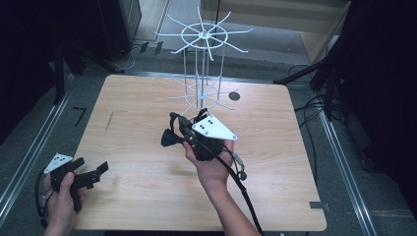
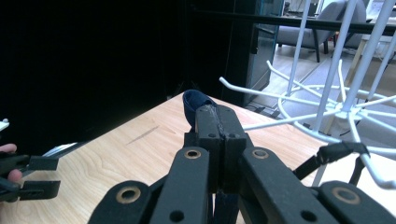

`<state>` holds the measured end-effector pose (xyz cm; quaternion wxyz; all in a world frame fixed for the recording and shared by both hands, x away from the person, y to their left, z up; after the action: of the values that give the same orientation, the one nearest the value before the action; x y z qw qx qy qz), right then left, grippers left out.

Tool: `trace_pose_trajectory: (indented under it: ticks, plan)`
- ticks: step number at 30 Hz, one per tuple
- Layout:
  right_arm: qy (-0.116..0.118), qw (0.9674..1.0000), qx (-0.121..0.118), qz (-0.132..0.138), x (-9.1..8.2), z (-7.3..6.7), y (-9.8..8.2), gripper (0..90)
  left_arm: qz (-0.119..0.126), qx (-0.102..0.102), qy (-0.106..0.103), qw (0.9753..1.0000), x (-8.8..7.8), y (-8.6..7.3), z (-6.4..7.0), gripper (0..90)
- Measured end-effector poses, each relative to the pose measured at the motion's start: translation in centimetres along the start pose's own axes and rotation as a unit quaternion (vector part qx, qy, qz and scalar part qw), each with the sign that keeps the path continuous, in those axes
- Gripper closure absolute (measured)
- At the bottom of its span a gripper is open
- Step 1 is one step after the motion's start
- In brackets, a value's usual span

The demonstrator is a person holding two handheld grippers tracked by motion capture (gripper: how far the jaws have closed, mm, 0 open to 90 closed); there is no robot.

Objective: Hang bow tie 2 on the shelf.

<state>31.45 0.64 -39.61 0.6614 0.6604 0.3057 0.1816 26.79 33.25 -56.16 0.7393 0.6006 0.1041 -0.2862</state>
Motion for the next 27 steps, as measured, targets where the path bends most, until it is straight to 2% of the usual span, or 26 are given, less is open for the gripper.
trace_pose_trajectory:
  ticks: [7,27]
  plan:
    - [-0.007,1.0,-0.001,0.002,0.4,0.6,0.6,90.0,0.0,0.0,0.0,1.0,0.0,0.0,0.0,0.0]
    - [-0.031,0.9992,0.023,-0.012,1.9,2.7,0.6,90.0,-0.001,-0.001,-0.002,1.0,0.0,0.0,0.0,0.0]
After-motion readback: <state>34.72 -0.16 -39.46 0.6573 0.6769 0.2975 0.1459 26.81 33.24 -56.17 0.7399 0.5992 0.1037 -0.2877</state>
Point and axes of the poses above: each handheld gripper's, and its own axes: x roughly forward along the jaws, y roughly out of its top, z roughly to its right, the point moved 7 cm from there along x, roughly forward along the jaws, and after that the axes turned 2 degrees about z, right-handed, at the moved point
